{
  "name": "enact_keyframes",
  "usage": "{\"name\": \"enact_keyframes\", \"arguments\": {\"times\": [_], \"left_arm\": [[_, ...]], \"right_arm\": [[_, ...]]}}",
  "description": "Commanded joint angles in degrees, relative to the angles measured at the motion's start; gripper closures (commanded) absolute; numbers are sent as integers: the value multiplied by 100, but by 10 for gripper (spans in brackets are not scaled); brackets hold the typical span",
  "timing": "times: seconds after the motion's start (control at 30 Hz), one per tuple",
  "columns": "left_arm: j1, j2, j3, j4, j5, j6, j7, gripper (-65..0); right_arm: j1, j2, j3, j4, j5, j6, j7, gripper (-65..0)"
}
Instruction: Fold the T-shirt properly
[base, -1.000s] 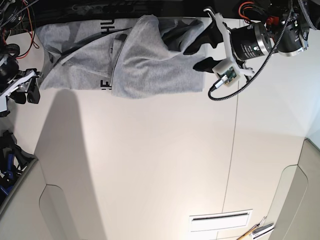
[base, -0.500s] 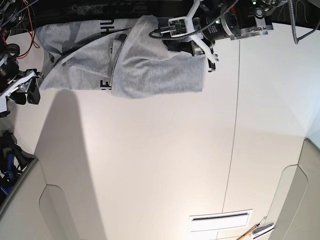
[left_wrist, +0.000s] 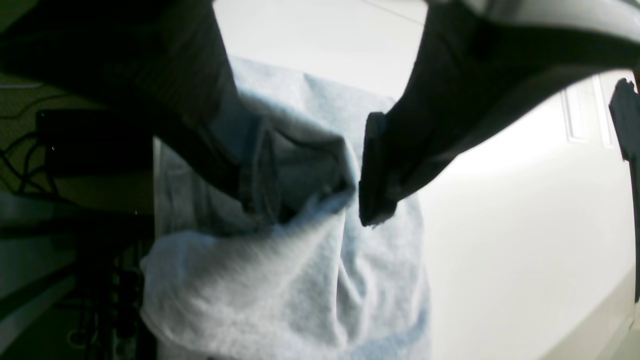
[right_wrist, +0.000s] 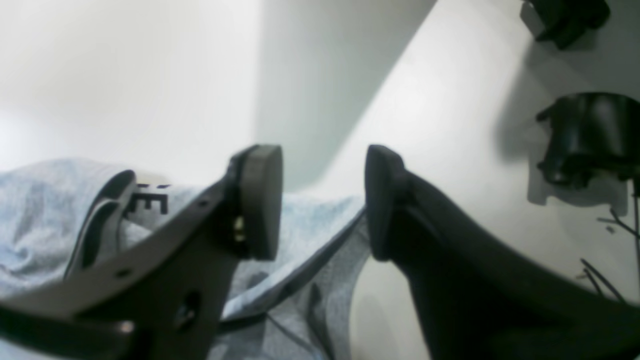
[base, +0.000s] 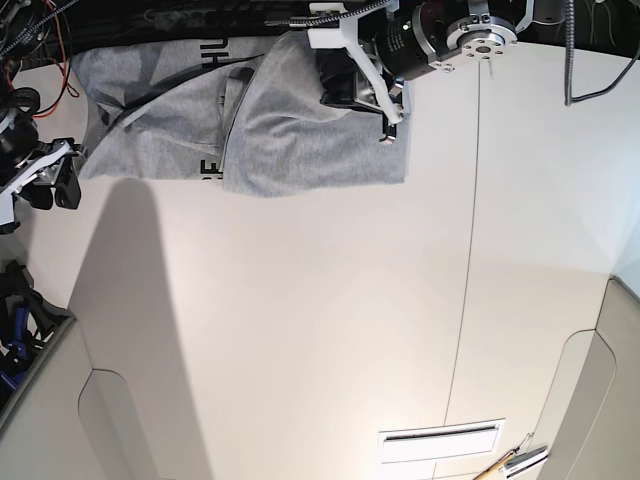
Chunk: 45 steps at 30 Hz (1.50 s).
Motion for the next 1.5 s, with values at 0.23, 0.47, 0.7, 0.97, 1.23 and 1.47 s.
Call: {"name": "enact_keyframes", "arguments": {"times": [0.23,0.47,0.7,0.97,1.23,1.47], "left_arm": [[-46,-92,-9,59,37,68,-160,-295],[-46,-122,-9,46,33,125,-201,-295],[-236,-118,-9,-151,-271,-9,-317,-295],[-413,-116,-9,-321,-407,-238,-608,-295],[-723,-103,-9,-332,-748,-682,-761,-293],[-848,-98,-9,-505,-1097,-764,-929,-216]], "right_arm": [[44,76,33,109,85,-4,138,-269],[44,76,33,109,85,-4,138,-269],[42,74,33,109,83,-4,138,-269],[42,74,33,109,85,-2,138,-269],[44,74,33,109,85,-2,140,-269],[44,74,33,109,83,-2,142,-269]]}}
